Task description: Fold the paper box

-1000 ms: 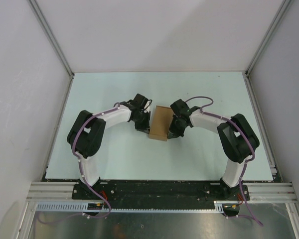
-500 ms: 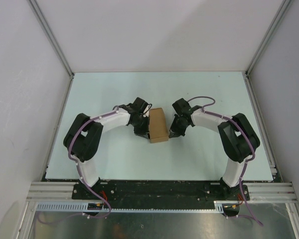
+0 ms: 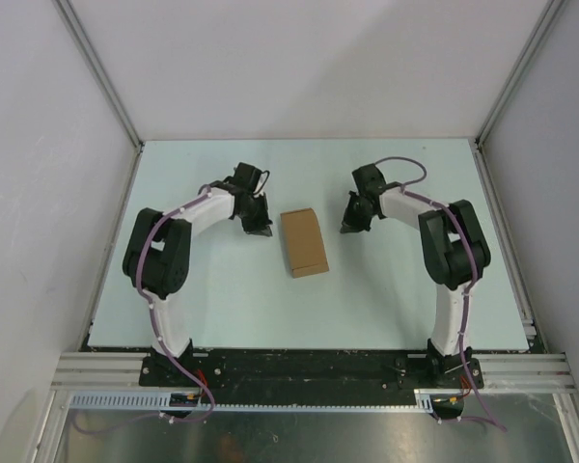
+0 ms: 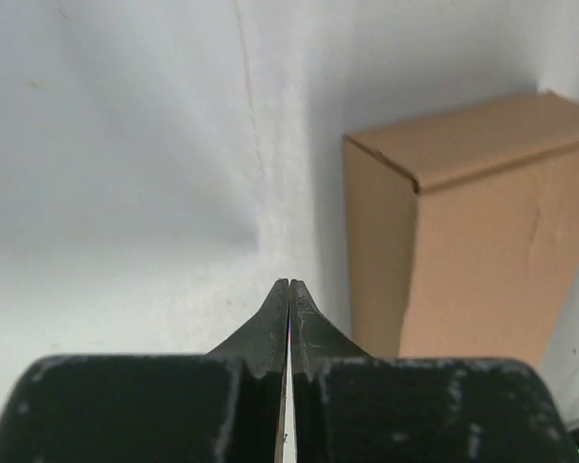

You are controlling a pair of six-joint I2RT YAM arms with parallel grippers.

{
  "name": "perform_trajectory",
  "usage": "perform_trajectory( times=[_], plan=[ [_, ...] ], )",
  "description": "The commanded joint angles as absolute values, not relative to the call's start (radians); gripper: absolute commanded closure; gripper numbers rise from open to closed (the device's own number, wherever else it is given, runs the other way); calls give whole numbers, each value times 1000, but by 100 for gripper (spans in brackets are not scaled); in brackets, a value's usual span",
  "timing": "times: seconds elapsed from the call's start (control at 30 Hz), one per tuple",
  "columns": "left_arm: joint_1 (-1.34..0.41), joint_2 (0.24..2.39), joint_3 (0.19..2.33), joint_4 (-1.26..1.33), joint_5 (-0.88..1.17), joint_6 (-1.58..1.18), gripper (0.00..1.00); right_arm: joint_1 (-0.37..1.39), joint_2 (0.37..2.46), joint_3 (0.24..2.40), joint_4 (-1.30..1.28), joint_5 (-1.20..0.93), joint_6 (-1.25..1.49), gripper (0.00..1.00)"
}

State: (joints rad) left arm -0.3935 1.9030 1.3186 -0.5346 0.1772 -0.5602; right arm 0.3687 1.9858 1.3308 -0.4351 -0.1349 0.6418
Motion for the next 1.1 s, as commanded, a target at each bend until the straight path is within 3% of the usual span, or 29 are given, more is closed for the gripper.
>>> perform_trajectory(
  times=[0.0,0.57,1.07],
  plan=[
    [-380,1968,1408,-535,140,-572,98,359,2068,1457,-356,-136,490,100],
    [-405,2109,1569,-532,166,-561,100,426,2246,1673,-373,-212,380,100],
    [-443,2135,1597,-532,184,-571,100,512,2240,1683,-428,-252,442,100]
  ],
)
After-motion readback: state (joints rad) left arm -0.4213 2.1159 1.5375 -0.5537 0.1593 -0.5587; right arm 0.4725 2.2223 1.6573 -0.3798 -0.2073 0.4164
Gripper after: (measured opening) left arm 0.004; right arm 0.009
